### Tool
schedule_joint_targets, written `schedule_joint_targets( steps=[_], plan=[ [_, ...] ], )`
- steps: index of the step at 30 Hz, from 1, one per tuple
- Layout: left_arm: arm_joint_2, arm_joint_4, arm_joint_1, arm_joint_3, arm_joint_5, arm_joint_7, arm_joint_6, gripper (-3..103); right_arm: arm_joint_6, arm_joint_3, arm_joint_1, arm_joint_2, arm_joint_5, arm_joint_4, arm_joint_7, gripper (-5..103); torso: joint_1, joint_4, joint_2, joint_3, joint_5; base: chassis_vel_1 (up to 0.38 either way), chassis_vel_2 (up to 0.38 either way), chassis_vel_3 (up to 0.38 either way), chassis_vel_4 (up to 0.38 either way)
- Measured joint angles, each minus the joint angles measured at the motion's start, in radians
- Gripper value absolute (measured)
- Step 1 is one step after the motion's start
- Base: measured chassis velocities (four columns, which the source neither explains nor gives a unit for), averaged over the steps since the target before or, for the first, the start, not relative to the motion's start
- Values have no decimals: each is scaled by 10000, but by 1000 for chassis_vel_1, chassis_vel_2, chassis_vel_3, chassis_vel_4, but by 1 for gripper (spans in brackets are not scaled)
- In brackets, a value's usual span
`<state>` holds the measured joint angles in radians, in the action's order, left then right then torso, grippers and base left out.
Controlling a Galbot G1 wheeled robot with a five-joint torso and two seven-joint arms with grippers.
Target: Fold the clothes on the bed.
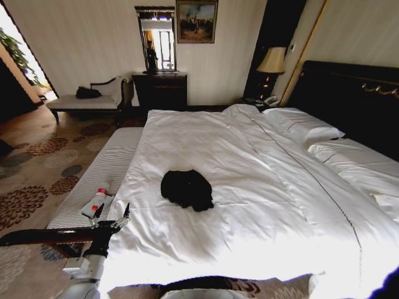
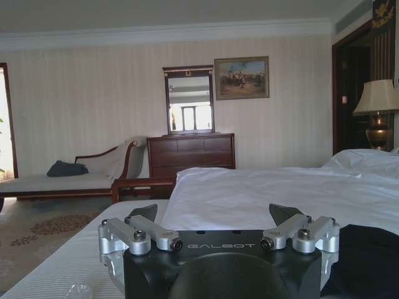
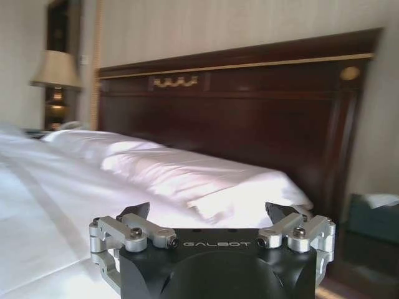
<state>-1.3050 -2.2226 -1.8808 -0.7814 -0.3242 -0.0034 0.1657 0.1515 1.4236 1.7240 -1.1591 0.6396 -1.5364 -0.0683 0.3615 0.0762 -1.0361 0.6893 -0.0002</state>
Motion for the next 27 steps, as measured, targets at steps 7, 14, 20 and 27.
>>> schedule_joint_targets(
  steps=[7,14,20,27],
  plan=[
    [-19,-70,-69,-6,53,-1,0,100,47,-920,499,-1262,-775,-2447,129,100,0,-9,0,1,-6,0,0,0,0],
    [-58,-81,-79,-40,76,-8,0,100,49,-1547,802,-1675,-1101,-3825,283,100,0,-7,0,0,-5,-15,-10,10,9],
    [-52,-72,-19,-84,51,-52,-23,100,263,-1657,926,-1731,-1375,-3881,290,100,1,-4,0,1,-4,-9,-6,5,6],
    [-35,-37,2,-44,68,-71,-43,100,954,-2184,1002,-1875,-1845,-4070,64,100,1,-8,0,0,-5,0,0,0,0]
  ],
)
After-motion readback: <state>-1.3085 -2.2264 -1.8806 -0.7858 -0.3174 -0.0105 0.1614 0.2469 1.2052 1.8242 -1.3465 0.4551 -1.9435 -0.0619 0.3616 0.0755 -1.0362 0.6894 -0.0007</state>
